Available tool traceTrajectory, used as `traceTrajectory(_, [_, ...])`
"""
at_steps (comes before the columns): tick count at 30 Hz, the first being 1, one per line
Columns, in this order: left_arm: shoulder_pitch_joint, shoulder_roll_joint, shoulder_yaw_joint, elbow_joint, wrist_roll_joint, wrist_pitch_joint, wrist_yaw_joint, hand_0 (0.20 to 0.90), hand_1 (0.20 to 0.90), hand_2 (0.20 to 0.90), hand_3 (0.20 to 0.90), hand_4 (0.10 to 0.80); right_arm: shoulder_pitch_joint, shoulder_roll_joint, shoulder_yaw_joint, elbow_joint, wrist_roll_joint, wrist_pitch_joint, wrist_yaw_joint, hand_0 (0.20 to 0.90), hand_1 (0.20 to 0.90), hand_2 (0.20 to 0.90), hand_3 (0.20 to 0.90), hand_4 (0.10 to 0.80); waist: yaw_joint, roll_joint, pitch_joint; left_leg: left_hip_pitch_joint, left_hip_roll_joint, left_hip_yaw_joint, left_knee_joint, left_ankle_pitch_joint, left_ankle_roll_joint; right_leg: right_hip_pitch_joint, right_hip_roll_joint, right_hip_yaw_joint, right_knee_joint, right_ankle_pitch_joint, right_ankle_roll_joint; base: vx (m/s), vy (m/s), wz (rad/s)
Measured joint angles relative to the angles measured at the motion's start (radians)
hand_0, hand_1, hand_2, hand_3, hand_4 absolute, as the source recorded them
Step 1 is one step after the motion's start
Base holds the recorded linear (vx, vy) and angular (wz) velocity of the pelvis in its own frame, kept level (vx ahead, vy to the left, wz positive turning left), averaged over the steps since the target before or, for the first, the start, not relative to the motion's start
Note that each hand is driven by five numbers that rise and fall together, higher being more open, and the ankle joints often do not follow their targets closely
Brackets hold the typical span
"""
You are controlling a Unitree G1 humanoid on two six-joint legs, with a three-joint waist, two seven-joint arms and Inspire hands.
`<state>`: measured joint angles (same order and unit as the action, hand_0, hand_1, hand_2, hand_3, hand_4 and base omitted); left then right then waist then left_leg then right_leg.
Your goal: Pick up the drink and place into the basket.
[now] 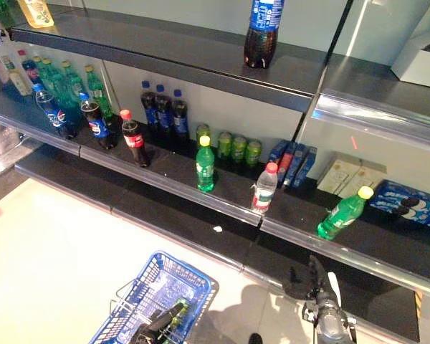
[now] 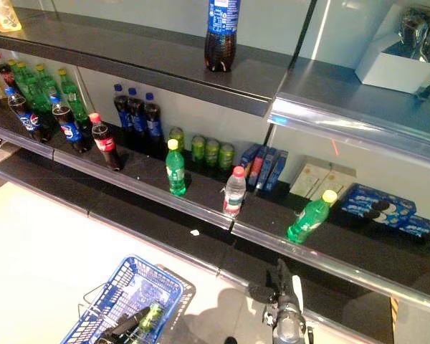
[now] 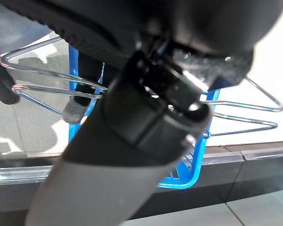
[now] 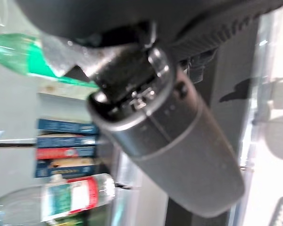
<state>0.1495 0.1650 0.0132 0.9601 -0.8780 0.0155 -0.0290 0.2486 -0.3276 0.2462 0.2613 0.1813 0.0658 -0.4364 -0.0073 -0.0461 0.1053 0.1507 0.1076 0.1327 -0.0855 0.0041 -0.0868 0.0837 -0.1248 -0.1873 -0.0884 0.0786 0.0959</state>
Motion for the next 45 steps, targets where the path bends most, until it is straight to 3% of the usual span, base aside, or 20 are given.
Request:
traceTrajectory(11, [0.021,0.0,-0.001,-0.013,0.0,-0.001,0.0,0.3,0.3,0.3,0.2,0.1,0.043,-0.05,-0.086,-0.2,0.057,-0.015,-0.009,0.9,0.9,0.9,0.9,0.8,-0.078,0.003,0.001,0.004,0.001,0.099,-0.001,-0.001,0.002,-0.053,0.008,0.087,-0.004,0.021,0.002,-0.027,0.029,-0.25])
traceTrajectory(16, [0.029,-0.01,-0.01,-0.012,0.0,-0.003,-0.002,0.3,0.3,0.3,0.2,0.1,0.038,-0.083,-0.112,-0.27,0.1,-0.063,-0.011,0.9,0.9,0.9,0.9,0.8,-0.101,0.009,-0.003,0.006,0.004,0.12,-0.003,-0.001,0.001,-0.063,0.01,0.089,-0.004,0.031,0.001,0.025,0.011,-0.16])
traceTrajectory(24, [0.035,-0.032,-0.01,0.011,0.001,-0.03,-0.009,0.3,0.3,0.3,0.2,0.1,0.038,-0.094,-0.114,-0.334,0.134,-0.121,-0.048,0.9,0.9,0.9,0.9,0.8,-0.102,0.03,-0.017,0.005,0.008,0.12,-0.002,-0.001,0.001,-0.066,0.014,0.09,-0.004,0.033,-0.002,0.042,-0.009,-0.01])
traceTrajectory(38, [0.036,-0.039,-0.011,0.026,0.009,-0.048,-0.025,0.3,0.3,0.3,0.2,0.1,-0.042,-0.105,-0.116,-0.429,0.176,-0.143,-0.142,0.9,0.9,0.9,0.9,0.8,-0.091,0.042,-0.023,0.004,0.01,0.12,-0.001,0.0,-0.001,-0.067,0.017,0.091,-0.004,0.033,-0.003,0.067,-0.012,0.0])
traceTrajectory(45, [-0.012,-0.035,-0.078,0.052,0.007,-0.069,-0.037,0.3,0.3,0.3,0.2,0.1,-0.115,-0.113,-0.122,-0.361,0.175,-0.168,-0.212,0.9,0.9,0.9,0.9,0.8,-0.08,0.063,-0.003,-0.078,-0.004,0.116,0.02,0.006,0.002,-0.144,0.012,0.1,0.007,0.056,-0.01,-0.137,0.026,-0.02])
